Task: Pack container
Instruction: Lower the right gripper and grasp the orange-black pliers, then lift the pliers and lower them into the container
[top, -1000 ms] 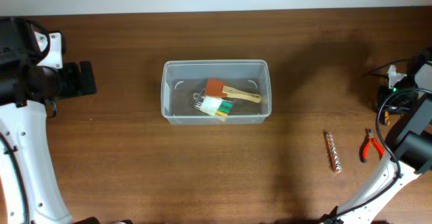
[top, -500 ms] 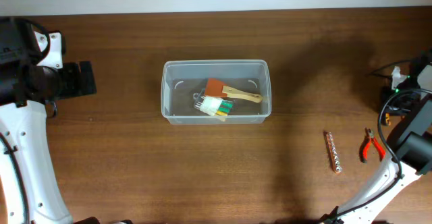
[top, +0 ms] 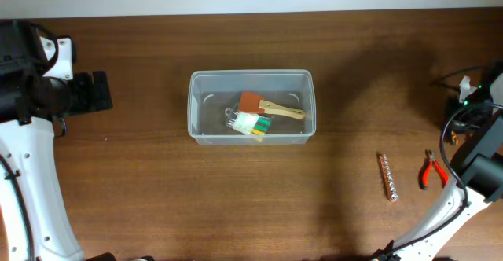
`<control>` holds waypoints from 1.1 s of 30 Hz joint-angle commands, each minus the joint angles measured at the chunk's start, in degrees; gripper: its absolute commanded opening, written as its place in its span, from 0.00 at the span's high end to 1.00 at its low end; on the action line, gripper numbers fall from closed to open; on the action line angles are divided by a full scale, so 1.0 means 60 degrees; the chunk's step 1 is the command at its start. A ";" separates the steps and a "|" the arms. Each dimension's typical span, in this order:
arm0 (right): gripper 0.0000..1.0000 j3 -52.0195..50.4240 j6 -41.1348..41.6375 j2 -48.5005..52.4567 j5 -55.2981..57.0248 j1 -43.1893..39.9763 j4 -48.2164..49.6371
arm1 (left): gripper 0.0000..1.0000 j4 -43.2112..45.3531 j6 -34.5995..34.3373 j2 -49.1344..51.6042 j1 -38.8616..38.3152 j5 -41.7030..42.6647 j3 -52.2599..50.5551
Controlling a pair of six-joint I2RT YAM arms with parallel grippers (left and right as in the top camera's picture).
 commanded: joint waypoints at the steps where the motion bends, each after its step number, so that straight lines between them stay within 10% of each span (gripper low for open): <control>1: 0.87 0.0885 0.0087 0.0106 -0.0226 -0.0007 -0.0211 | 0.01 0.0025 -0.0124 0.0025 0.0044 -0.0095 0.0149; 18: 0.92 0.4284 0.0011 0.0087 -0.1228 0.1413 -0.2124 | 0.01 0.0025 -0.0127 0.0025 0.0044 -0.0062 0.0149; 33: 0.92 0.6590 -0.1836 -0.0612 -0.1333 0.6098 -0.4029 | 0.01 0.0029 -0.0127 0.0025 0.0044 -0.0062 0.0149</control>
